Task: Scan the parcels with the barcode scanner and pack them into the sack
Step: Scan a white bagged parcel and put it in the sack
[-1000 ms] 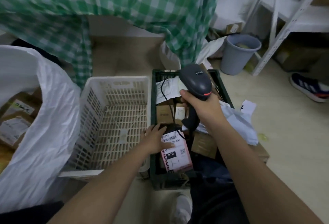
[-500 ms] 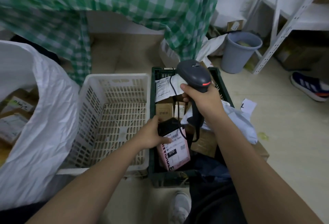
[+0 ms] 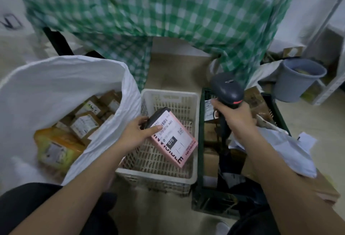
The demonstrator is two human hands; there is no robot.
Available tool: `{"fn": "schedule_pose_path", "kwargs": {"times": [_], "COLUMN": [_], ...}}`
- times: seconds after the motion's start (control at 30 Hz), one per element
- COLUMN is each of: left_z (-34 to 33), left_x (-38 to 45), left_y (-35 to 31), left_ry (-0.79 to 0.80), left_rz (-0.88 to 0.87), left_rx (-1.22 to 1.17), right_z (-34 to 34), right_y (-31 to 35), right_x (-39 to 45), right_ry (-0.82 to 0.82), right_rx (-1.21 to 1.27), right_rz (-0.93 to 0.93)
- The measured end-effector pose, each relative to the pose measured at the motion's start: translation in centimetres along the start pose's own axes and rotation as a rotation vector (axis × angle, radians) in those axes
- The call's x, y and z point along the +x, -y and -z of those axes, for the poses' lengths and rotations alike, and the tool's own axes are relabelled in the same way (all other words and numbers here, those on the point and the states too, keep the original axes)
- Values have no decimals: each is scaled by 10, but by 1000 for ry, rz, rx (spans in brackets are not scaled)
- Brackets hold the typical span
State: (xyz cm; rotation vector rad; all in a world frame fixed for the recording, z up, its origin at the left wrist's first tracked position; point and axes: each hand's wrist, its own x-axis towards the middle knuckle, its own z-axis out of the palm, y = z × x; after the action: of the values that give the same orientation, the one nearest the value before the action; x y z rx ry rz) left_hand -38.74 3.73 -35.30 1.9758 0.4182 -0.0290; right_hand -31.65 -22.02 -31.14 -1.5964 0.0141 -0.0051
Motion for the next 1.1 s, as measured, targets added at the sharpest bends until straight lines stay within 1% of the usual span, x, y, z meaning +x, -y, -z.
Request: {"fn": "schedule_pose_path", "kwargs": {"times": [0.1,0.17,0.2,0.37,0.47,0.53,0.6,0.67,0.73,0.87,1.0,1.1], "left_z": [13,16,17,13,12,12,11,10,8,7,7,0], "left_x": [0,1,3,14,17,22,29,33,35,42,44,45], "left_y": [7,10,11,17,22,24,24,22,22,29,30,30], "left_ry": [-54,-52,-45,11,61,77,55,42,49,14,30,37], "left_rz": [12,0,-15,-31,-8,18,39,40,45,72,49,26], "left_rx": [-103,-106,-95,-105,-133,-245,-375,-424,-428,-489,-529,-533], "right_z": [-28,-41,-48,-64,-68,-70,-71,-72,-71,-61,-44,-33], "right_y": [-20,-32,-37,-56,-66,-71,-74,-75,-72,-62,-54,-44], "right_x": [-10,-14,-15,-11,-7,-5,-3,-2,0,0,-5,-11], "right_ry": [237,335,356,334,251,200,181,176,193,293,295,426], "right_rx": [-181,-272,-292,-201,-186,-135,-85,-98,-132,-226,-275,-348], "right_rz": [13,-21,-41,-118,-139,-143,-142,-127,-102,-76,-57,-33]}}
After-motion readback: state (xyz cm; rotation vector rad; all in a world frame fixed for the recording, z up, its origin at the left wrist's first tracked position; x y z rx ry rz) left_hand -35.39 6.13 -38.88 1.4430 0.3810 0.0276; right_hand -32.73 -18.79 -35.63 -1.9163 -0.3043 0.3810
